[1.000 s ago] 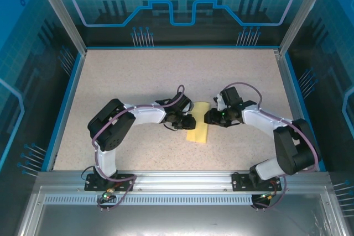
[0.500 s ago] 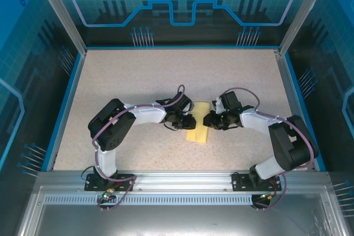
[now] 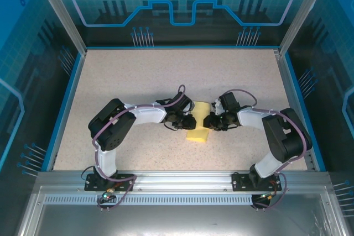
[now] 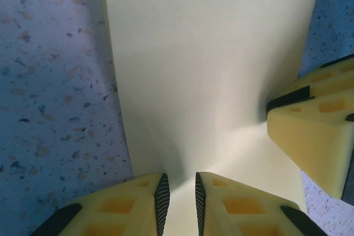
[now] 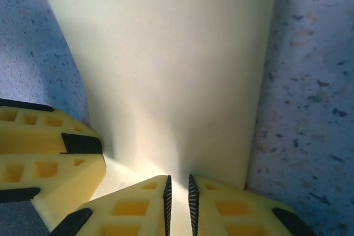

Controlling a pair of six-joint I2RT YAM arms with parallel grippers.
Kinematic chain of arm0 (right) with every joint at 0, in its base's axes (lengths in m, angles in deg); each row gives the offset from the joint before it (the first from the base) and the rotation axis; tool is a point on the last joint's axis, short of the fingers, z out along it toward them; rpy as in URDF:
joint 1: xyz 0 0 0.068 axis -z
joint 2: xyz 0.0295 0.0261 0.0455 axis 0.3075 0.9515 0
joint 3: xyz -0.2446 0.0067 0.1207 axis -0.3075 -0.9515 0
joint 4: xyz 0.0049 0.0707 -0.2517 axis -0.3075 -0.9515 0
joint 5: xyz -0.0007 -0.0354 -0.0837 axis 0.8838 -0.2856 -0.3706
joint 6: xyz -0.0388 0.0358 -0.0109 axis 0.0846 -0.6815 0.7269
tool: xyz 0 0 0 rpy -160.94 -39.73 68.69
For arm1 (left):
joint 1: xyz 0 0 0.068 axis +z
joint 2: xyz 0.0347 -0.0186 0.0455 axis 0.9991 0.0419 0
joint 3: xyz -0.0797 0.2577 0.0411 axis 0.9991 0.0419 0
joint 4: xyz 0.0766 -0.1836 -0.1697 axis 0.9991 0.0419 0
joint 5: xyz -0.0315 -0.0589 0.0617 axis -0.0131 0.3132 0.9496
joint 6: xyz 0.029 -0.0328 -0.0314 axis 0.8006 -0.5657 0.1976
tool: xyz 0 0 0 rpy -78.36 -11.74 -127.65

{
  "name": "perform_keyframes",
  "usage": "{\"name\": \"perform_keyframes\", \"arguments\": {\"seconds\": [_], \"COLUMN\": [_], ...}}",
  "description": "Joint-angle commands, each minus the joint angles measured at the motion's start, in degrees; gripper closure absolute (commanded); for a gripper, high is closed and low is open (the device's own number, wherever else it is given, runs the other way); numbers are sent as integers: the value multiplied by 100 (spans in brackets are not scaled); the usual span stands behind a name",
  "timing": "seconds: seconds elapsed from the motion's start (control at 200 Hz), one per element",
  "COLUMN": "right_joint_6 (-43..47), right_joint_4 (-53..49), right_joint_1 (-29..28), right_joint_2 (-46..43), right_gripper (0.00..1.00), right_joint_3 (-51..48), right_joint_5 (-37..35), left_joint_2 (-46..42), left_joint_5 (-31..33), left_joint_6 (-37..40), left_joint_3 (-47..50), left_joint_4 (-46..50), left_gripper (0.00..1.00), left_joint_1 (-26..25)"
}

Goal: Fold a paper plane with a square sheet of paper (pick it up from the middle)
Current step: Fold the square sheet of paper in half at the center of the table.

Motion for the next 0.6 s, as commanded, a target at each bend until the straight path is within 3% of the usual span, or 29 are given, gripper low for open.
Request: {"name": "perform_keyframes", "arguments": {"seconds": [0.0, 0.31, 0.595], "right_joint_6": [172, 51, -6], "right_joint_4": [5, -204, -191], "right_joint_1": [100, -181, -347], "right_joint_2": [73, -438, -344], "right_gripper": [81, 82, 83], "right_joint_3": [-92, -20, -396], "right_joint_5": [-22, 161, 9], "left_joint_2": [332, 384, 393], "left_joint_5": [376, 390, 389], "left_joint_6": [116, 109, 132], "left_joint_3": [21, 16, 14], "left_joint_4": [304, 332, 358], "left_gripper": [76, 75, 75], "left_joint_1": [-33, -26, -30]}}
